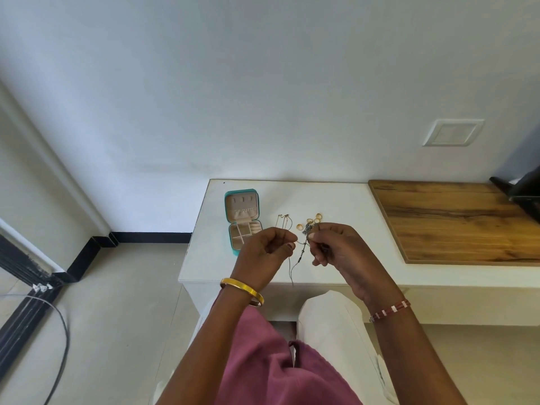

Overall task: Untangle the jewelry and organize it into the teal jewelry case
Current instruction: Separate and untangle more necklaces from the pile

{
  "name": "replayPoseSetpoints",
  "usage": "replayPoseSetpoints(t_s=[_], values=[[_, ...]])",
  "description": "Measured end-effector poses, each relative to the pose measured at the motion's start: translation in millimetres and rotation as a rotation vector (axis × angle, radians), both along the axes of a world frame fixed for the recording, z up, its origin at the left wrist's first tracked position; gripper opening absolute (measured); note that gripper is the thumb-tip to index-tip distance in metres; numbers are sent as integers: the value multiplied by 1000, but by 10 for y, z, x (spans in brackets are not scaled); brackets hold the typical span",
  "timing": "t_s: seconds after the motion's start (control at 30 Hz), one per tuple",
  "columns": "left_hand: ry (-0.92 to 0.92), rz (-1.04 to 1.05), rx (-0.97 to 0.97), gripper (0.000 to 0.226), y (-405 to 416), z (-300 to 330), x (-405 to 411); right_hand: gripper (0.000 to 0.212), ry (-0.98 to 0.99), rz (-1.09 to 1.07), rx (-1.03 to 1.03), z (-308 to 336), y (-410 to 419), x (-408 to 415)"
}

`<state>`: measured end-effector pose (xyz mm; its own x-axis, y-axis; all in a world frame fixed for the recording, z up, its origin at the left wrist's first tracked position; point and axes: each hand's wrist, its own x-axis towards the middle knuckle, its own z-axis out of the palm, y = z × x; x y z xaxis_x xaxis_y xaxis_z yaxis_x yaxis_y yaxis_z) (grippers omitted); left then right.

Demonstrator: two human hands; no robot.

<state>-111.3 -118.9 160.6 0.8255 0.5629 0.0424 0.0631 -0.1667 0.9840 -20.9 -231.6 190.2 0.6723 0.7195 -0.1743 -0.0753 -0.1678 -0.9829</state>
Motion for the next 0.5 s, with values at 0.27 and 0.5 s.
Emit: replayPoseSetpoints(t_s=[0.27,0.5], values=[[-15,-42,108,9,-59,4,29,34,-100,38,-86,33,2,-15],[-10,17,167,22,-60,-6,21,31,-167,37,-155,62,-17,-6]])
